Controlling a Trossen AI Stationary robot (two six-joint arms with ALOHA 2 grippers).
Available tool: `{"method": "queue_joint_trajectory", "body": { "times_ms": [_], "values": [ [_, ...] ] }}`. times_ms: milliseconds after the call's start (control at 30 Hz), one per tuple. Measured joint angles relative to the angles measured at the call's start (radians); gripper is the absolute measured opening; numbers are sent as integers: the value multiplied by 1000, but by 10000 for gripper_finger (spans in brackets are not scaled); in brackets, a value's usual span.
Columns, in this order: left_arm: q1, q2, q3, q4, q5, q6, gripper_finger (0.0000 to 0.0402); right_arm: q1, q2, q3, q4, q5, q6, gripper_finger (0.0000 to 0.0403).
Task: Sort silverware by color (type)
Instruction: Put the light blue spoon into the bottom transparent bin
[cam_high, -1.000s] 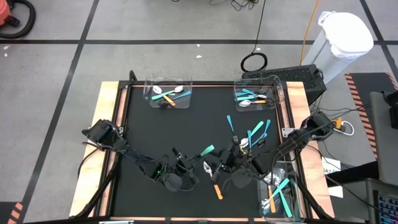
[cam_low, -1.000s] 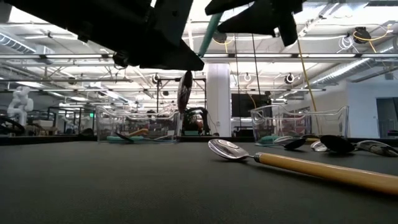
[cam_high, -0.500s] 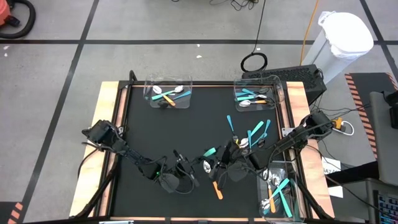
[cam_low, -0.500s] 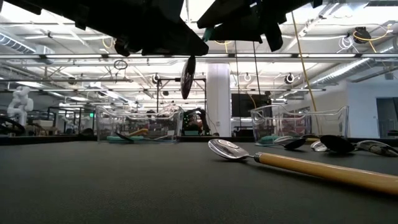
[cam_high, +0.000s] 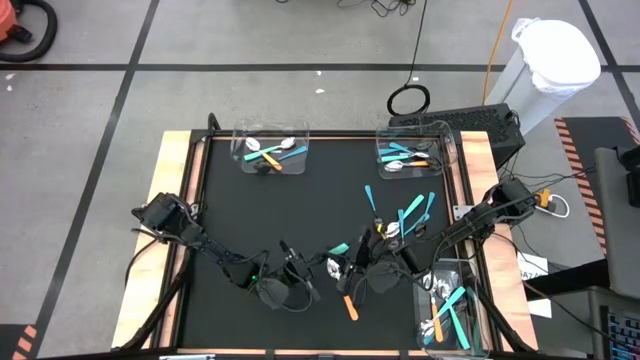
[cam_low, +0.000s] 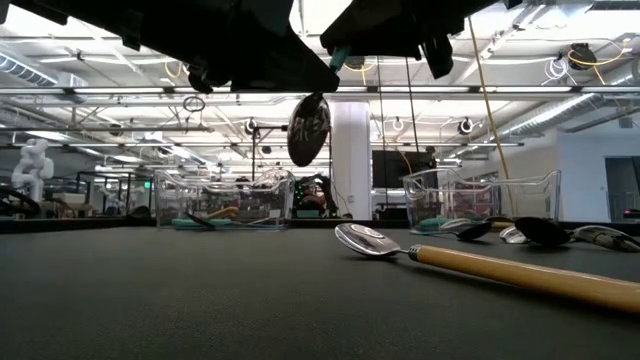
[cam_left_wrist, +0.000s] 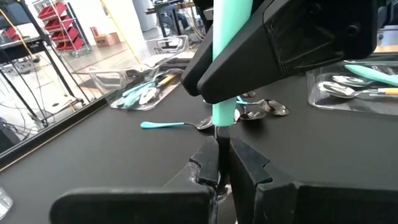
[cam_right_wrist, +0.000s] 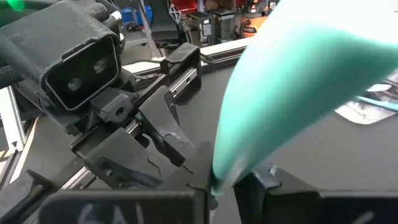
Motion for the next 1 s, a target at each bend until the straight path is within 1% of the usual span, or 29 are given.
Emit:
{"method": "queue_joint_trajectory", "body": {
  "times_ms": [133,200,267,333,433,533,633,667,767,867,1000],
  "values": [
    [0,0,0,0,1,-6,17,0,-1,0,-3,-3,-48,35],
    [0,0,0,-6,9,-6,19,0,-24,0,-51,-44,-98,35],
    [-5,-1,1,-9,17,-6,26,-6,-74,-2,-162,-109,-101,35],
    [-7,-1,2,-22,18,-5,39,-12,-142,9,-316,-191,-43,35],
    [-3,-1,2,-22,16,-6,72,-17,-263,57,-607,-349,56,35],
    [7,-1,2,-23,15,-8,110,-20,-367,106,-861,-567,152,35],
    [19,-1,2,-22,37,-7,141,-16,-452,129,-1047,-819,270,35],
    [21,-1,1,-23,53,-7,149,-9,-480,131,-1099,-885,317,35],
    [27,-1,1,-23,90,-7,165,31,-547,131,-1219,-1002,439,36],
    [35,-1,1,-25,110,-7,170,88,-591,132,-1319,-1074,540,35],
    [43,-1,1,-25,144,-7,171,185,-619,115,-1390,-1048,675,36]
  ]
}}
